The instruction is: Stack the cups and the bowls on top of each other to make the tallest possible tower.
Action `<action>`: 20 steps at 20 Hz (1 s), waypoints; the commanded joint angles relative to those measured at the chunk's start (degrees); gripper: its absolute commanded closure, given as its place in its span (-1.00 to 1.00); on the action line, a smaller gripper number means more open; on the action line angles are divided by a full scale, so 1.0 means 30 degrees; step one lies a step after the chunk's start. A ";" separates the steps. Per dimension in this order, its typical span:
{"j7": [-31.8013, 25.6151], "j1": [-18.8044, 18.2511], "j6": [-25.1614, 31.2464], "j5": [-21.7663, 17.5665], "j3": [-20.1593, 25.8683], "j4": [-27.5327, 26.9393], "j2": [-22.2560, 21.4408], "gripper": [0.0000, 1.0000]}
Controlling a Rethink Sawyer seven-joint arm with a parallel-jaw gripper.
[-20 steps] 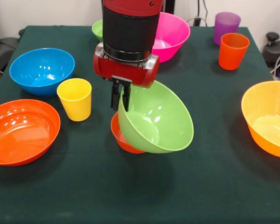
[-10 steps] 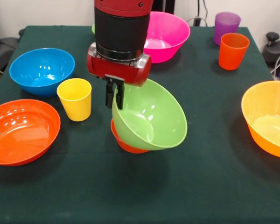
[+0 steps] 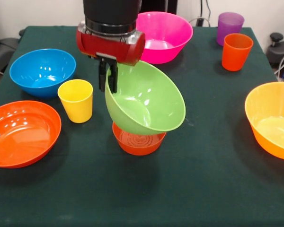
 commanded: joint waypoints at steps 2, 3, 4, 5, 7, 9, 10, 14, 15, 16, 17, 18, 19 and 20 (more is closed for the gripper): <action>-0.1167 -0.0026 0.0253 0.0174 0.2096 0.1470 -0.0193 1.00; -0.1116 -0.0026 0.0084 0.0134 0.2076 0.1568 -0.0190 1.00; -0.1108 -0.0031 -0.0040 0.0098 0.2072 0.1566 -0.0126 1.00; -0.1086 -0.0062 -0.0219 0.0071 0.2090 0.1675 -0.0084 1.00; -0.1055 -0.0114 -0.0532 0.0005 0.2137 0.1855 -0.0021 1.00; -0.0953 -0.0123 -0.0807 -0.0074 0.2161 0.2066 -0.0027 1.00; -0.0891 -0.0103 -0.0884 -0.0106 0.2147 0.2127 -0.0046 1.00; -0.0723 -0.0063 -0.1007 -0.0172 0.2071 0.2243 -0.0059 1.00; -0.0687 -0.0058 -0.1039 -0.0189 0.2043 0.2317 -0.0094 1.00; -0.0657 -0.0045 -0.1108 -0.0232 0.2009 0.2377 -0.0109 1.00; -0.0637 -0.0048 -0.1169 -0.0255 0.1994 0.2425 -0.0101 1.00; -0.0608 -0.0049 -0.1240 -0.0283 0.1969 0.2510 -0.0119 1.00; -0.0578 -0.0051 -0.1311 -0.0311 0.1944 0.2595 -0.0136 1.00; -0.0567 -0.0051 -0.1338 -0.0332 0.1920 0.2665 -0.0172 1.00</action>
